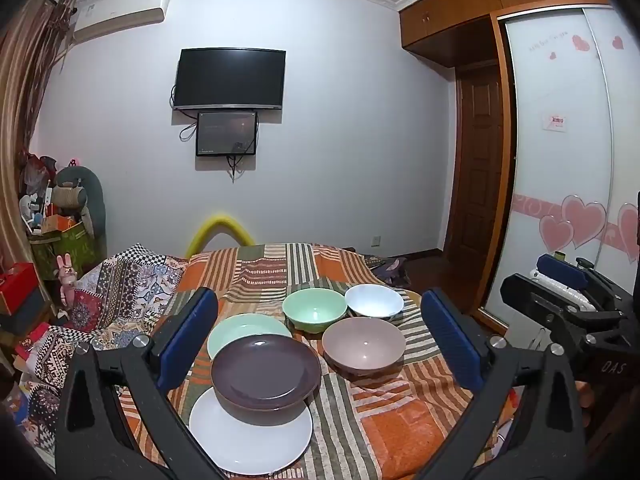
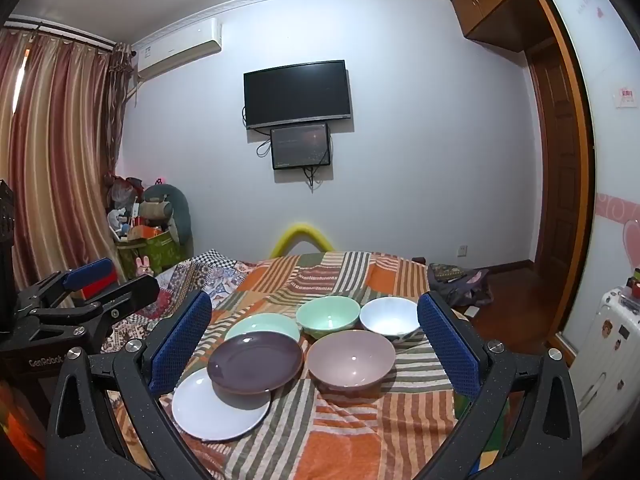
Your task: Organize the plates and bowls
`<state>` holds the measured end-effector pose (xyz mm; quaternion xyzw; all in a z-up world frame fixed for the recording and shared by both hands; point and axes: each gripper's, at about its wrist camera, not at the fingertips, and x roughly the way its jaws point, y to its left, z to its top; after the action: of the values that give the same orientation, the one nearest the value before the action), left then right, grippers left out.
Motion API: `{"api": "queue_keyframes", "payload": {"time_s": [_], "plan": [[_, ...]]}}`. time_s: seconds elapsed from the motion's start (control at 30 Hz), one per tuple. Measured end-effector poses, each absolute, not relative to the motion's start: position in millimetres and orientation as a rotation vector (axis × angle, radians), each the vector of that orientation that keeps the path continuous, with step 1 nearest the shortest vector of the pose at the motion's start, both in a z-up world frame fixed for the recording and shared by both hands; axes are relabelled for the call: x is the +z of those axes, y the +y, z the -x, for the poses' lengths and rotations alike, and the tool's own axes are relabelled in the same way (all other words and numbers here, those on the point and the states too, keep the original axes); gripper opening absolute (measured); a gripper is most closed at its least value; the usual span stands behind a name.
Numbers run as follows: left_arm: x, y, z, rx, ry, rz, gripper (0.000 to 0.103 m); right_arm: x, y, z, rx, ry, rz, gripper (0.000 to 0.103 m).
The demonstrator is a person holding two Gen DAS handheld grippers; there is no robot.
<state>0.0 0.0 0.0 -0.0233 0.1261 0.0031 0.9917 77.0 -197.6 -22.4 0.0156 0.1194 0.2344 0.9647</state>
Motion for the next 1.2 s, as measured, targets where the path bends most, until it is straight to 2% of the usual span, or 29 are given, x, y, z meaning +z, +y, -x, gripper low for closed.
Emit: {"api": "queue_keyframes", "payload": {"time_s": [1.2], "plan": [[-9, 2, -5, -0.018, 0.267, 0.054, 0.103, -22, -196, -76, 0.472, 0.259, -0.039, 0.103]]}}
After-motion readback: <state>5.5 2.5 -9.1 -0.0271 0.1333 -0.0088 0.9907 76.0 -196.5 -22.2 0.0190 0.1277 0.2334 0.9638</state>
